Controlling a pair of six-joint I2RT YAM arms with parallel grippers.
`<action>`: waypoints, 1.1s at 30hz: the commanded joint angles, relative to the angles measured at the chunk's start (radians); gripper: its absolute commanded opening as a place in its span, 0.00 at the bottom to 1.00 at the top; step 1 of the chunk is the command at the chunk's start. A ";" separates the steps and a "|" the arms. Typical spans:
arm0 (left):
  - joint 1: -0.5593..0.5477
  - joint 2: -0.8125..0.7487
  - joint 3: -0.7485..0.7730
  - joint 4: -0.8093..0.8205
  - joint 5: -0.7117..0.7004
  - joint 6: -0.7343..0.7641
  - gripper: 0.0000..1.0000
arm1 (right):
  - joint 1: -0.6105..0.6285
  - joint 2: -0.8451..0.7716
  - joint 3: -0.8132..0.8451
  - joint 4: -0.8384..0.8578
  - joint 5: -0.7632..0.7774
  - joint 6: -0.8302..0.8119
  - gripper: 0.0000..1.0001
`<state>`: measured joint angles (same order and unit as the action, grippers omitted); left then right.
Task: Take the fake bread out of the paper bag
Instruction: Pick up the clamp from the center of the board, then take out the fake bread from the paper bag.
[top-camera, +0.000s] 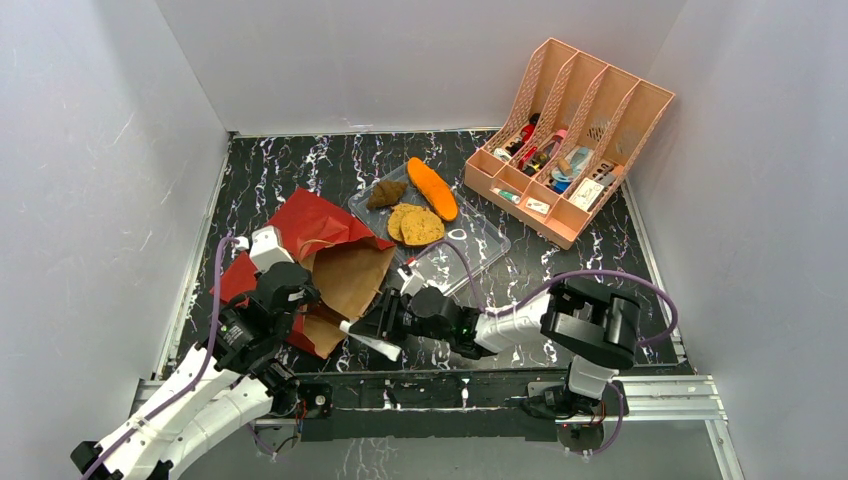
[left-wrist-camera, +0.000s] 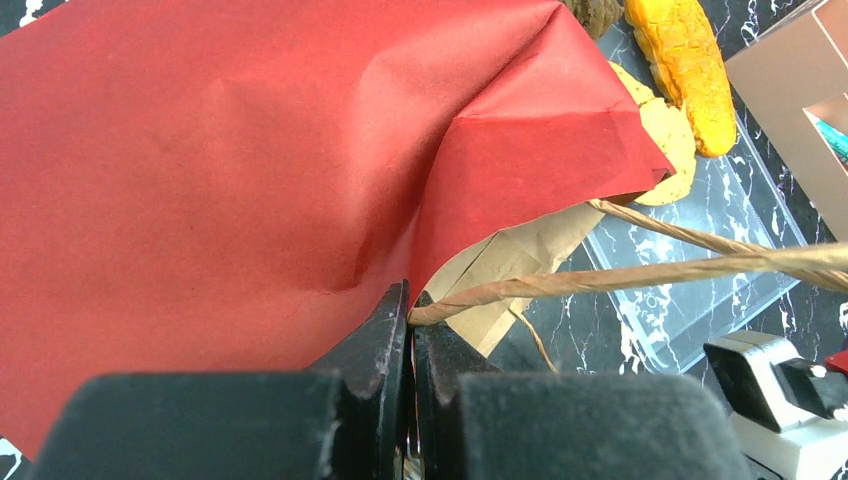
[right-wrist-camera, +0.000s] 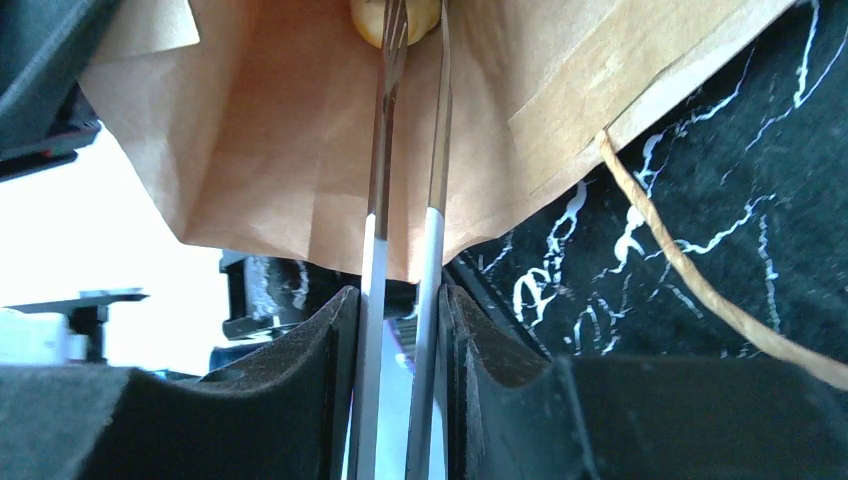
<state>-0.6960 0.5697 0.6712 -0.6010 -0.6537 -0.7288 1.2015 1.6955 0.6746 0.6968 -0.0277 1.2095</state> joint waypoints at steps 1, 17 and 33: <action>-0.005 -0.015 -0.003 0.004 0.000 0.003 0.00 | -0.006 0.015 -0.026 0.211 0.000 0.221 0.19; -0.005 -0.030 0.021 0.007 0.047 0.037 0.00 | -0.011 0.105 -0.040 0.293 0.065 0.454 0.25; -0.005 -0.049 0.056 -0.009 0.096 0.056 0.00 | -0.018 0.154 0.011 0.339 0.044 0.560 0.32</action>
<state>-0.6960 0.5335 0.6829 -0.6079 -0.5813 -0.6855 1.1843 1.8521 0.6341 0.9236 0.0154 1.7248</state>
